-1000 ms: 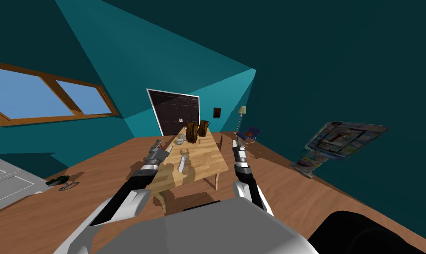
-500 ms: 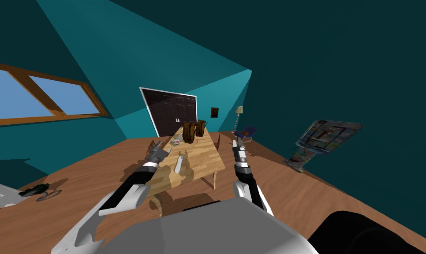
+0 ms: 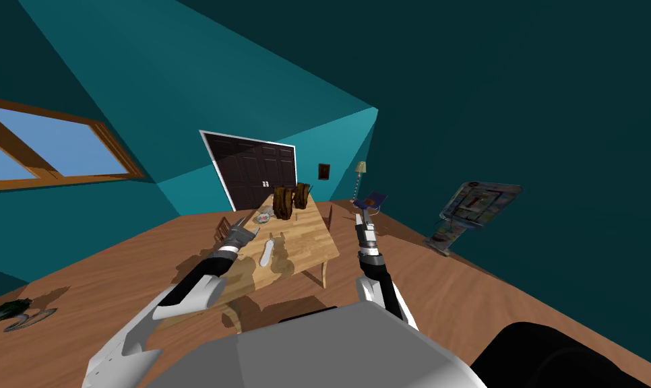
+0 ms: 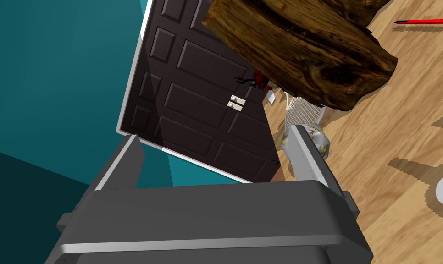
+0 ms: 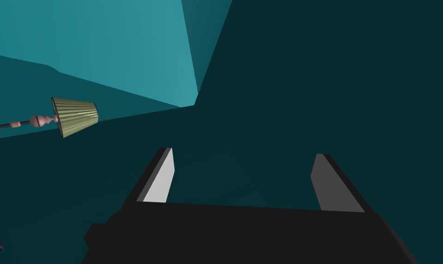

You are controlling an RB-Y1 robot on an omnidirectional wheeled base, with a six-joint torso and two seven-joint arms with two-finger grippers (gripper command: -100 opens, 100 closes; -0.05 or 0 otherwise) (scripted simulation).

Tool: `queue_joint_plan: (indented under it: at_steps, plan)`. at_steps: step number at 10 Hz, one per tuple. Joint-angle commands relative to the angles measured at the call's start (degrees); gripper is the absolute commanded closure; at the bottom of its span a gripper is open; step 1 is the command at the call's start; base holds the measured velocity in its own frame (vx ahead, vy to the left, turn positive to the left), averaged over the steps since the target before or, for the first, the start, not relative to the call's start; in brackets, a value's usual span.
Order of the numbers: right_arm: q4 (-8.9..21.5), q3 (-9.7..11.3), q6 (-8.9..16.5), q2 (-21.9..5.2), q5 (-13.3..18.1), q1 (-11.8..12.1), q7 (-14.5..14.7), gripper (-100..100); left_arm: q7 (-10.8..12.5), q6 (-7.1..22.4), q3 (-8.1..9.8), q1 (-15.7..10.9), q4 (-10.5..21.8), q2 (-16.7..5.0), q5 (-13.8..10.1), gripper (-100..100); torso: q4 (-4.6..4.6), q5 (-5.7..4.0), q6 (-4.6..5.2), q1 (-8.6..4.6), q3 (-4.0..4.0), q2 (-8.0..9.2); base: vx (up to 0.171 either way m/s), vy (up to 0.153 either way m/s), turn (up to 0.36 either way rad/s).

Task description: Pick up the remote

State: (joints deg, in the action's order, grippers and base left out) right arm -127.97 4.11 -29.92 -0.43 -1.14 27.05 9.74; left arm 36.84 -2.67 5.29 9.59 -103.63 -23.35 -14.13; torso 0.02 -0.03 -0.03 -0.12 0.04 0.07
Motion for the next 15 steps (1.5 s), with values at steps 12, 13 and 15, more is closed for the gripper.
queue_joint_plan:
  at_steps: [12, 13, 15]
  plan:
    - [0.0, 0.0, 0.0, 0.0, 0.0, 0.0, 0.0, 0, 13.8, 12.3, 4.35, -10.0, 18.6, -7.1, -6.2, -100, 0.0, 0.0, 0.03, 0.02, -0.01, -0.02, -0.01, -0.03, -0.098]
    - [0.0, 0.0, 0.0, 0.0, 0.0, 0.0, 0.0, 0, 13.8, 12.3, 4.35, -10.0, 20.2, -7.1, -6.2, -100, 0.0, 0.01, -0.02, 0.05, -0.01, -0.02, -0.003, -0.012, 0.022]
    - [0.0, 0.0, 0.0, 0.0, 0.0, 0.0, 0.0, 0, 16.3, 14.7, 5.21, -11.8, 24.0, -8.3, -7.3, -100, 0.0, 0.02, 0.02, 0.07, -0.01, -0.02, -0.005, -0.022, -0.126]
